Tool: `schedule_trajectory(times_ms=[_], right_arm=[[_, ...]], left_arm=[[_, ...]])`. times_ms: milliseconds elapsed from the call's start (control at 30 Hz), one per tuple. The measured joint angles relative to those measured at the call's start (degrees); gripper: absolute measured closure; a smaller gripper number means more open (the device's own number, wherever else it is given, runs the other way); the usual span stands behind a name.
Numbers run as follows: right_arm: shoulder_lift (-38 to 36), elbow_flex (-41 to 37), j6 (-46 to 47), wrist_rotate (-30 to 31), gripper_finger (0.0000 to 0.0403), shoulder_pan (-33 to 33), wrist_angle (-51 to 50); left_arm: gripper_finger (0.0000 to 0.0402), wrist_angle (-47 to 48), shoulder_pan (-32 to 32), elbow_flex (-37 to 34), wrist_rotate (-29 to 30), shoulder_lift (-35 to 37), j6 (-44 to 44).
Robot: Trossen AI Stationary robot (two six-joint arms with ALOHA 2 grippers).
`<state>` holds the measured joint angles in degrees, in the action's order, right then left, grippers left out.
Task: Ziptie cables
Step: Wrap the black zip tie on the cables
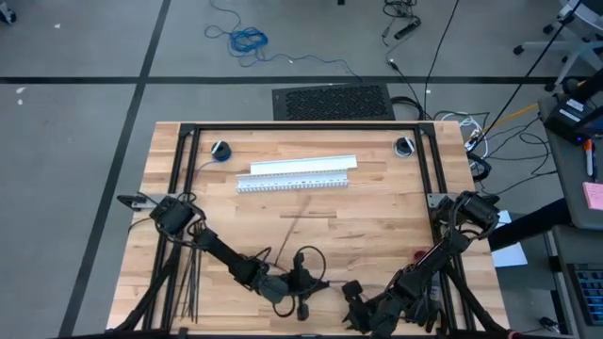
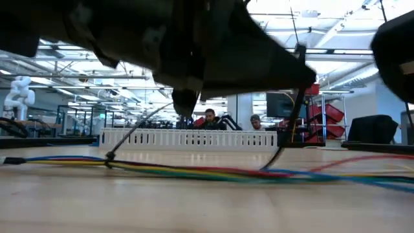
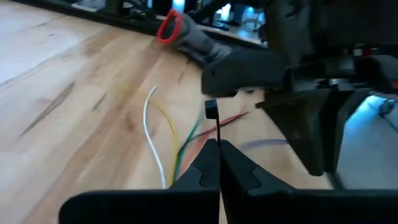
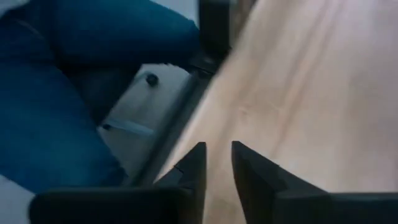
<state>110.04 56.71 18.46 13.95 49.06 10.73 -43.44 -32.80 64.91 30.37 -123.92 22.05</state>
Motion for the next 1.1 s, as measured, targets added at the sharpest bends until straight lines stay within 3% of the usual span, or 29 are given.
schedule_trajectory(times_ms=[200, 467, 567, 700, 833, 1100], right_arm=[[-0.2, 0.9, 1.2, 0.2, 0.0270, 2.0, 1.0], [-0.3, 2.9, 1.7, 14.9, 0.0256, 1.5, -5.2], [-0.3, 2.9, 1.1, 18.8, 0.0258, 0.6, -5.2], [-0.3, 2.9, 1.4, 19.1, 0.0258, 0.4, -6.5], [-0.3, 2.9, 1.5, 19.1, 0.0259, 0.7, -7.9], [-0.3, 2.9, 2.4, 20.5, 0.0259, 0.7, -9.9]], left_arm=[[0.0402, 0.0, -1.4, 1.0, 2.0, 0.0, 0.2], [0.0402, 0.0, 0.7, 1.0, 19.0, 0.0, -1.3], [0.0402, 0.0, 3.4, 1.0, 19.3, 0.0, 2.8], [0.0402, 0.9, 4.9, 1.0, 18.8, 0.0, 7.1], [0.0402, 1.1, 5.6, 1.0, 21.9, 0.0, 5.9], [0.0402, 1.7, 9.4, 1.0, 22.2, 0.0, 4.5]])
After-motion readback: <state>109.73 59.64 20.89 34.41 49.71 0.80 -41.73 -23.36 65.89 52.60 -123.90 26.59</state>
